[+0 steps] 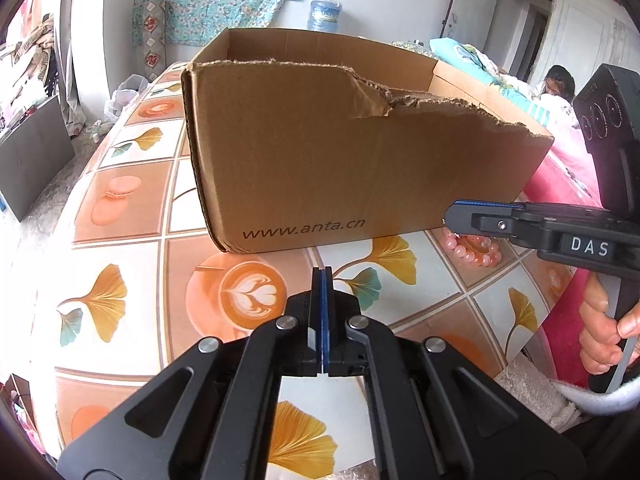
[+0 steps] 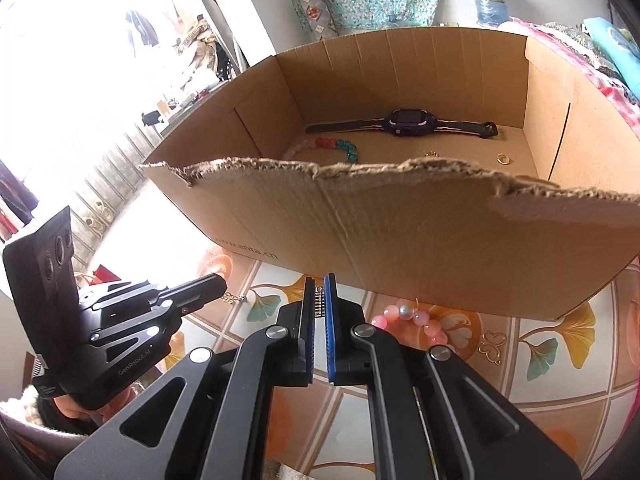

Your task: Organize jewelry

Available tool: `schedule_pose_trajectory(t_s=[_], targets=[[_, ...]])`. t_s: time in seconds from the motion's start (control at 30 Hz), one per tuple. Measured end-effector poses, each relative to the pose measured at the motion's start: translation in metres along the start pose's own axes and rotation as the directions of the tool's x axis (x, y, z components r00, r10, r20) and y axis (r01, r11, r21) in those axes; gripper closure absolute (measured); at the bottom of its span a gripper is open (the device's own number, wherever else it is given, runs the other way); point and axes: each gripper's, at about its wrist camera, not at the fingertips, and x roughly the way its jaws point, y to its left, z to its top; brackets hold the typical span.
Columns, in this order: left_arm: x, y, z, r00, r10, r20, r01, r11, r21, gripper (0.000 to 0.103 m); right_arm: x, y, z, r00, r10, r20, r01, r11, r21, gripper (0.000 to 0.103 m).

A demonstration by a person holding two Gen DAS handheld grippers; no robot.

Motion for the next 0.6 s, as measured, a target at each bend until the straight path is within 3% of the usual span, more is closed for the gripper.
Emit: schedule_pose_trajectory(t_s=[0.23, 0.6], targets=[[-0.017, -0.002, 0.005, 0.999, -0.024, 0.037, 0.025, 1.000, -0.006, 0.103, -0.032, -0.003, 0.006, 0.997, 0.043, 0.061, -0.044, 0.999, 0.005, 0.098], [-0.072, -0.027, 0.033, 0.984, -0.079, 0.158, 0.069, 0.995, 0.068, 0.103, -0.070, 0.006, 0.027, 0.984, 0.094, 0.154, -0.096, 0.995, 0.008, 0.098]])
